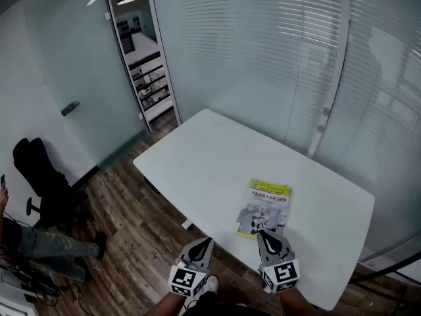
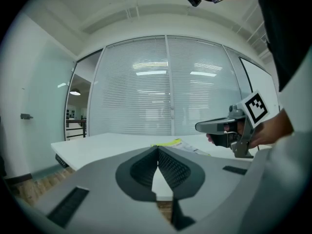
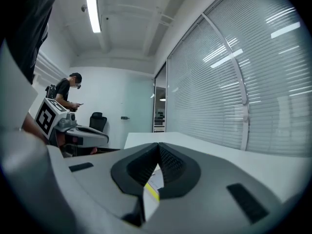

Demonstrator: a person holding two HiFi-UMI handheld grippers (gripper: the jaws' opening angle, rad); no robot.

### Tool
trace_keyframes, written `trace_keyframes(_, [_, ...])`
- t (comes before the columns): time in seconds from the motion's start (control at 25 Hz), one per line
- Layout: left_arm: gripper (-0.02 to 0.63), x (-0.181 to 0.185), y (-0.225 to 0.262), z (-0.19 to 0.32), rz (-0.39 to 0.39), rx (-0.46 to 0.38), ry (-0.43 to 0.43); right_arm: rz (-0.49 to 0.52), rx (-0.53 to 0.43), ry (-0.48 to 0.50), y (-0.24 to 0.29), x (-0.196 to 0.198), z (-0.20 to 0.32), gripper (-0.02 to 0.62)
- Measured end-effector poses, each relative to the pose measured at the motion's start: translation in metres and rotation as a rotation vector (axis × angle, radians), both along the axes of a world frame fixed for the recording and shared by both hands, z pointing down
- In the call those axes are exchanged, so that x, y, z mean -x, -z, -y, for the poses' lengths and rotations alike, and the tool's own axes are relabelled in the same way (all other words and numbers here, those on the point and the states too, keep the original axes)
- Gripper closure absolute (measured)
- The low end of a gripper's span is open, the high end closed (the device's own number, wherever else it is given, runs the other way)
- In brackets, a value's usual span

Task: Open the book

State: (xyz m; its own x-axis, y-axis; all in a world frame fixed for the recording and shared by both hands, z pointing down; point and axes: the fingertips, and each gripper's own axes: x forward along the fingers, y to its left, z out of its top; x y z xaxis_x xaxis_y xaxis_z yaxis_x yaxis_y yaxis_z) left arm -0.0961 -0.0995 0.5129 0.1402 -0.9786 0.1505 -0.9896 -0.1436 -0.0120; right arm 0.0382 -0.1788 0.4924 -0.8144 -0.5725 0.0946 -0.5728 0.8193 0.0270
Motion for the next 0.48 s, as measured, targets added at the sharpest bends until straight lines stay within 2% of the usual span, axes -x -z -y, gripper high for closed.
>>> trace_keyframes(0.32, [0.595, 0.031, 0.016, 0.056, 0.024, -0.031, -0.164, -0.029, 0.016, -0.158, -0.005, 0.011, 0.038, 0.589])
trace_keyframes(0.48, [0.595, 0.045, 0.013, 0.063, 0.031, -0.022, -0.235, -0.037, 0.039, -0.234, -0.013, 0.016, 0.045, 0.589])
